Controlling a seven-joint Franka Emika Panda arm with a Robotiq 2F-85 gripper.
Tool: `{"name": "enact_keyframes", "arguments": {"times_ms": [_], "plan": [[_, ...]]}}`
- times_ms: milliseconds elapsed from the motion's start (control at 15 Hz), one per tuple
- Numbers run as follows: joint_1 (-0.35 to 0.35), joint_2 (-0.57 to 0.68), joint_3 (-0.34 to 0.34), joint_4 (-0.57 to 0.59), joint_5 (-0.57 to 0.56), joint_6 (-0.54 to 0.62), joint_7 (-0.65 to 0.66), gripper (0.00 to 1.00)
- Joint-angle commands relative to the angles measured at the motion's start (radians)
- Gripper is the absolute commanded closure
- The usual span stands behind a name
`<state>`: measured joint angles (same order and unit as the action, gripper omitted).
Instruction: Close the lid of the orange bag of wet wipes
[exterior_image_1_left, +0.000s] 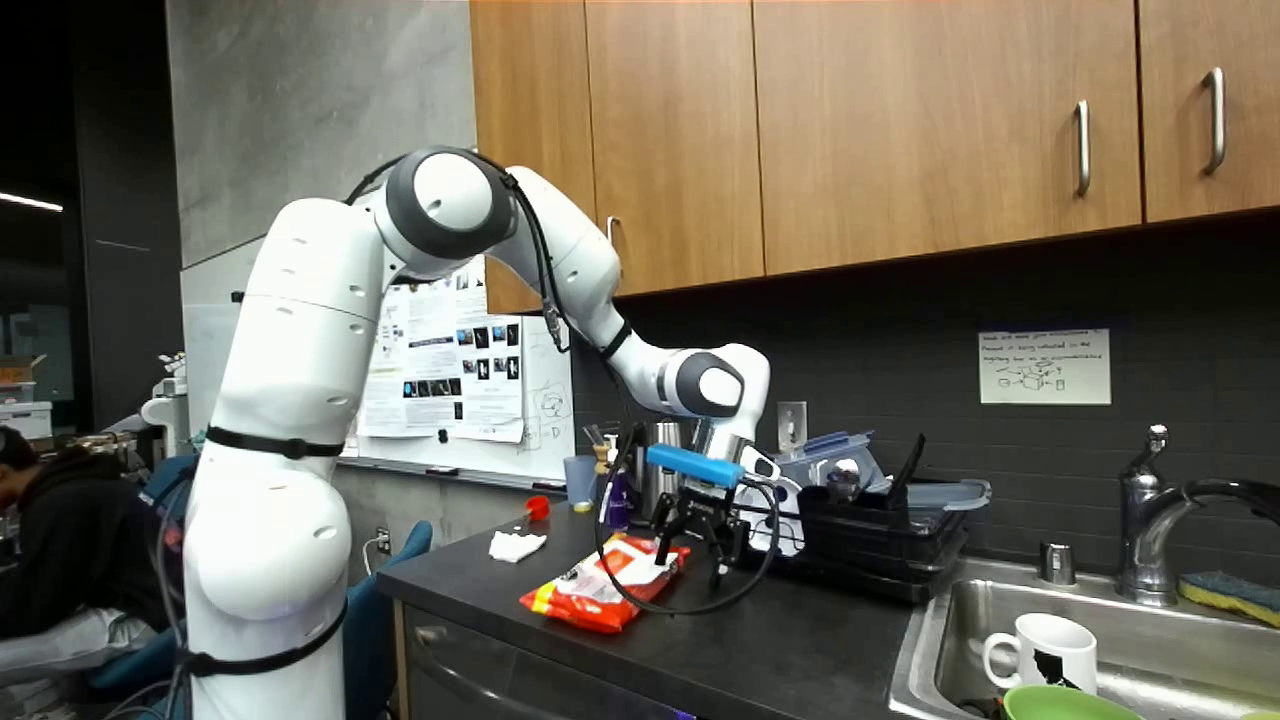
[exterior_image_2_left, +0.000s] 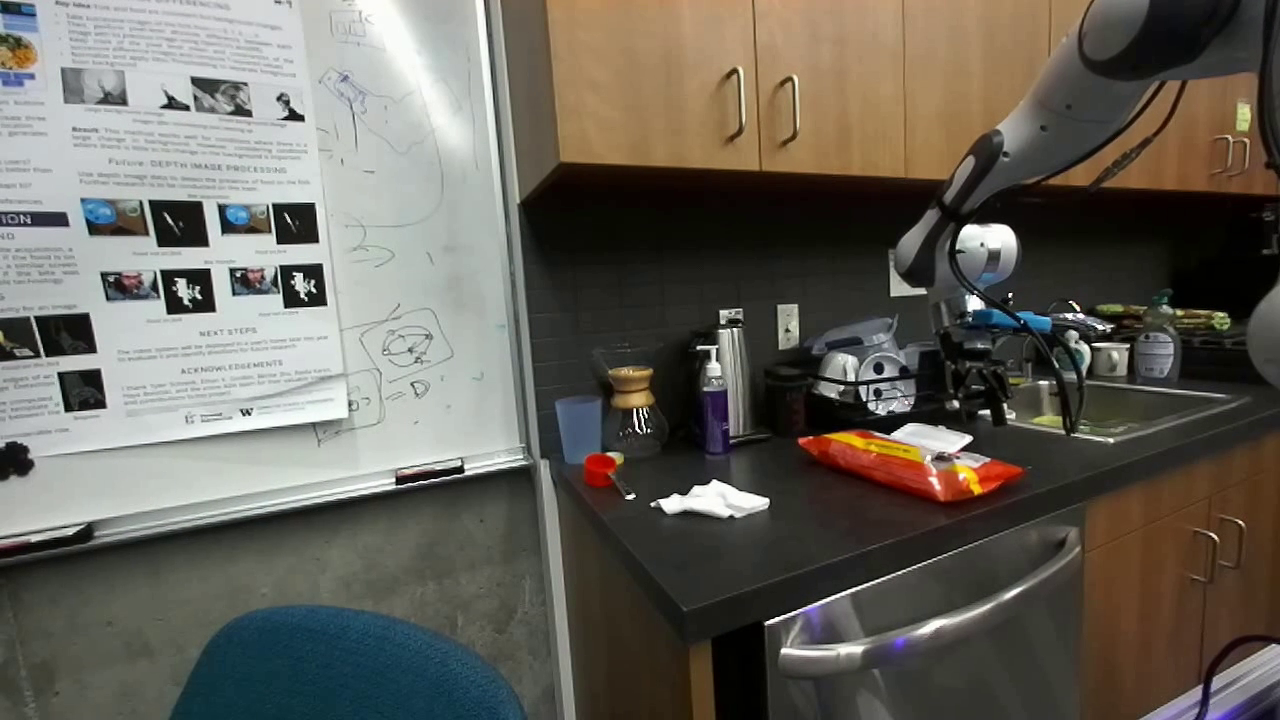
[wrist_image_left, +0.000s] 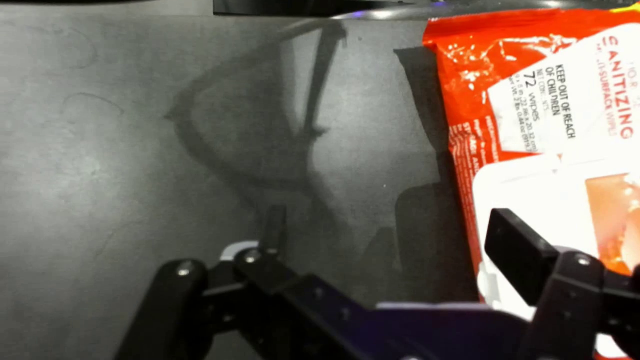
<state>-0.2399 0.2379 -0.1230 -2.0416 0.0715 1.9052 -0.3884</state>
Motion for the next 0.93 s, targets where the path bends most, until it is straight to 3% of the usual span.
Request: {"name": "enact_keyframes", "arguments": {"times_ms": [0, 867], "plan": [[0.005, -0.011, -0.004, 0.000, -0.003, 0.041, -0.007, 0.00], [-0.012, 0.062, -0.006, 0.011, 0.009, 0.107, -0.015, 0.00]]}}
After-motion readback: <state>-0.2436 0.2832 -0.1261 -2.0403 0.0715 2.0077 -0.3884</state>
